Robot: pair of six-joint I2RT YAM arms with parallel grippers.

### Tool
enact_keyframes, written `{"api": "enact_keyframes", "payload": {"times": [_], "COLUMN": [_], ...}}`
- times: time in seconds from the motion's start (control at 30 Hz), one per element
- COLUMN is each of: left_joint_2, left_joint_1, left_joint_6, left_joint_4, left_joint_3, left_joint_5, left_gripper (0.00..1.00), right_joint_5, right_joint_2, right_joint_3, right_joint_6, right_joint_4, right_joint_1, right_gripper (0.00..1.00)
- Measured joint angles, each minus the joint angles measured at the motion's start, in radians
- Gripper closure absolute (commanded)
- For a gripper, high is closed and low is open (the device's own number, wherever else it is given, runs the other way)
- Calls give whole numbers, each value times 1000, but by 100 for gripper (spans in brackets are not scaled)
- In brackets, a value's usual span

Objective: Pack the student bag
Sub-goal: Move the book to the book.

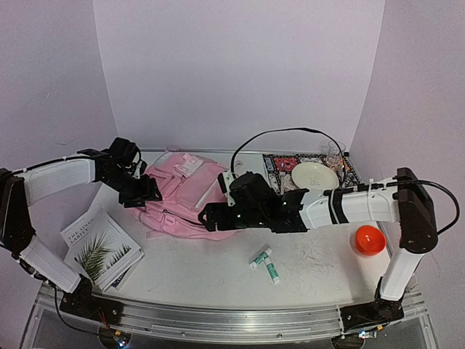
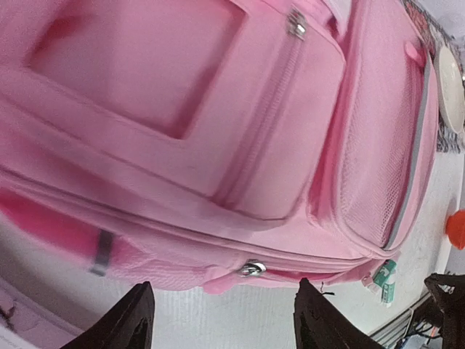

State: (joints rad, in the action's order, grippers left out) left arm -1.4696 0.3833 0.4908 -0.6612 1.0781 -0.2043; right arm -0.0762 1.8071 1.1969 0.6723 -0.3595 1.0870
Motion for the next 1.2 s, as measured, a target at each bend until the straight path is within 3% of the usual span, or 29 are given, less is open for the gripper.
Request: {"api": "enact_keyframes", "payload": {"times": [0.47,0.73,0.93,1.2], "left_joint_2": [167,314,368,408], "left_joint_1": [-392,-481,-612,-647], "left_joint_6": [53,110,144,225], "left_joint_4": [-191,-316,-359,-375], "left_joint_3": [-119,-136,-245,-285], "left_joint_5": [167,346,380,380], "left_gripper": [1,0,0,0], "right_joint_5": [13,38,68,92], "right_joint_2": [-4,-4,-4,-18], "right_joint_3": [0,-4,-15,-45], "right_joint_6": [-40,-75,-103,-127], "right_joint_4": [1,1,1,1], "right_joint_1": [0,0,-6,-14], "right_gripper": [14,13,12,10]}}
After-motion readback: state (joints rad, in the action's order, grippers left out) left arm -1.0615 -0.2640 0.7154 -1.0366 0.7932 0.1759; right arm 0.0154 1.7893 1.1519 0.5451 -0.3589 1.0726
